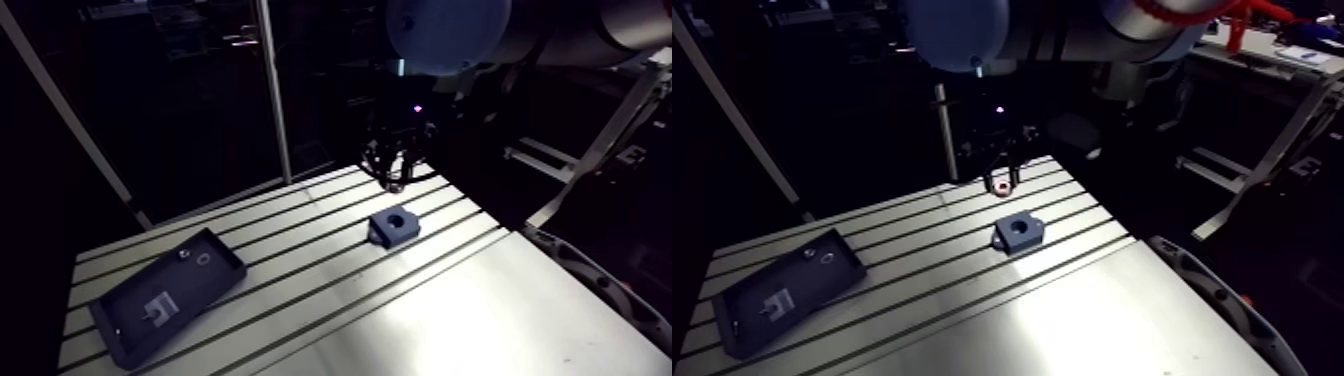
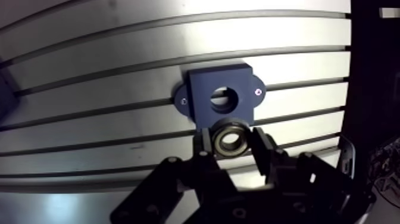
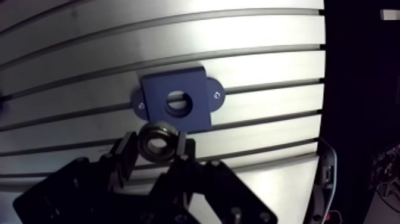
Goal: Pick up the bearing and press it into the housing until flush.
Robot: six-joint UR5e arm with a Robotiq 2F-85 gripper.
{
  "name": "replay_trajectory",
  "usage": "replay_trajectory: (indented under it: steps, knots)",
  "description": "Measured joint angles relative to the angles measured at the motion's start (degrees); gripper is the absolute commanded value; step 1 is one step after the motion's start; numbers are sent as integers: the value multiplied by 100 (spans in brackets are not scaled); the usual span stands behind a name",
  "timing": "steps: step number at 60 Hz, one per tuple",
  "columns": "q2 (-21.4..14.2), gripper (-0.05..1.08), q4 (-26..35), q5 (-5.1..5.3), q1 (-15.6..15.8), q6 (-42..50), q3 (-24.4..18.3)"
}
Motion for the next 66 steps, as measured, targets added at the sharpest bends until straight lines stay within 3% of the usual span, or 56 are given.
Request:
replay_trajectory:
  steps: [30,66]
  knots:
    - [520,65,-691,-20,-202,-70,236]
    - [705,65,-827,-24,-204,-56,347]
